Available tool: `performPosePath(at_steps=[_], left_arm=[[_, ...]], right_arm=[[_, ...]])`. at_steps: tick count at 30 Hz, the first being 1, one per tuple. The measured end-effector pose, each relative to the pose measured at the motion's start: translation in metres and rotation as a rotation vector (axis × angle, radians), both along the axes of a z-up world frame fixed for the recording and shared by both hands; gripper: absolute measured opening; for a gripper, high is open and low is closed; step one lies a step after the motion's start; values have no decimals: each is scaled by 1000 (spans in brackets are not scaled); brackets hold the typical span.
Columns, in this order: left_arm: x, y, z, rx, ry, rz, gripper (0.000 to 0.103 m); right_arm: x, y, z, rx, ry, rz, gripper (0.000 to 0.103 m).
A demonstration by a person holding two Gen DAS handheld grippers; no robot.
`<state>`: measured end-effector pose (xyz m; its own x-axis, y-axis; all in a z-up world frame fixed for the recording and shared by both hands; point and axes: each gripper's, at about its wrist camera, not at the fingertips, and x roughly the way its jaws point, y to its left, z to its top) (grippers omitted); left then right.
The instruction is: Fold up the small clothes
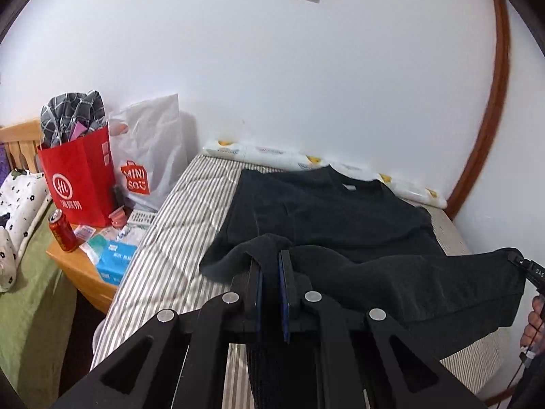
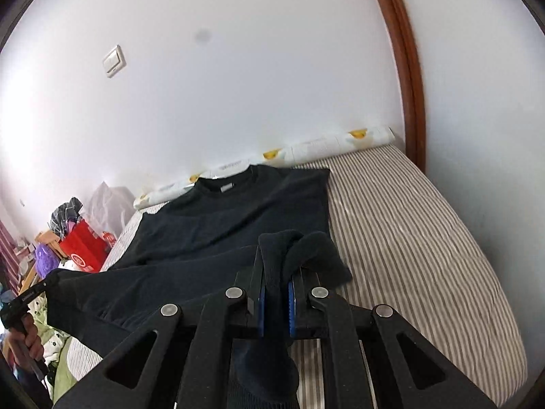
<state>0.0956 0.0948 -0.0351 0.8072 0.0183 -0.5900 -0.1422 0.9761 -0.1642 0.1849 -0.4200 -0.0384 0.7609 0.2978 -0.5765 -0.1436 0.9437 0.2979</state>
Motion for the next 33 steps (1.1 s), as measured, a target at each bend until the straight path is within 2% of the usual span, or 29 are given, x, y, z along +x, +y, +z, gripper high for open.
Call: performPosePath(at_steps=[9, 14, 21, 33], left_arm=[[70, 0, -2, 66, -1, -13, 9], [110, 9, -17, 39, 35, -43, 9], [156, 14, -46, 35, 108, -70, 9], [190, 23, -77, 21, 179, -55, 10]], right_arm=[[88, 15, -12, -44, 63, -25, 10], [126, 25, -27, -43, 118, -46, 10], [169, 46, -54, -118, 169, -67, 10], [217, 54, -99, -164, 254, -92, 11]])
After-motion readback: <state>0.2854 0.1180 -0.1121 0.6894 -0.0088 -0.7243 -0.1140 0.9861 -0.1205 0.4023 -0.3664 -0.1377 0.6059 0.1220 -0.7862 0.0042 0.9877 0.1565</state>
